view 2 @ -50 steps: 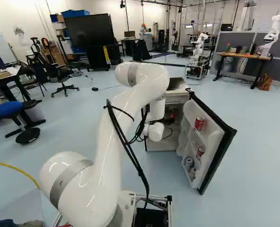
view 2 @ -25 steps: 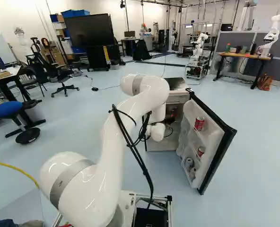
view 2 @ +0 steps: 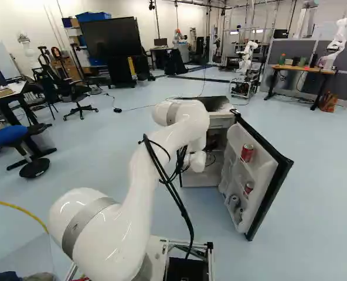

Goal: Grab a drink from the fridge

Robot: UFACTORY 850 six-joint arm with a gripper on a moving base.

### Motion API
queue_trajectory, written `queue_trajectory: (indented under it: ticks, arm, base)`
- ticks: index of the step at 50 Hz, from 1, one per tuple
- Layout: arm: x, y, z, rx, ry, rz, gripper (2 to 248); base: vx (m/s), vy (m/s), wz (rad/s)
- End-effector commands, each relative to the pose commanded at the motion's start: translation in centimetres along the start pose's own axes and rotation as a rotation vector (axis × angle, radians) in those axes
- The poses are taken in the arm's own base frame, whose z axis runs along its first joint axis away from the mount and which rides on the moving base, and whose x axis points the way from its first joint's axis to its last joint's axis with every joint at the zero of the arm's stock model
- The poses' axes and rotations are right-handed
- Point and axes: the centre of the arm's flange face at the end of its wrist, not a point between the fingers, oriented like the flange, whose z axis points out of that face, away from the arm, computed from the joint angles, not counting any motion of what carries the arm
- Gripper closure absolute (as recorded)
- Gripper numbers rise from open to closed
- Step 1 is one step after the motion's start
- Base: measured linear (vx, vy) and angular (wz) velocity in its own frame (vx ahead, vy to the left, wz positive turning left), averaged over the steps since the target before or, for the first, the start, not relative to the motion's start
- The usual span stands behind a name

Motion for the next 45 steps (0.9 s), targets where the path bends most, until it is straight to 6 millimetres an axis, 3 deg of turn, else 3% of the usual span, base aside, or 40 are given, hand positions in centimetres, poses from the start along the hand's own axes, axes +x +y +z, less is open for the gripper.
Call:
queue_trajectory:
  ticks: [45]
  arm:
    - [-3.5,3.9,6.7,-0.050,0.028,-0.027,3]
  base:
    - [0.000,0.000,0.000]
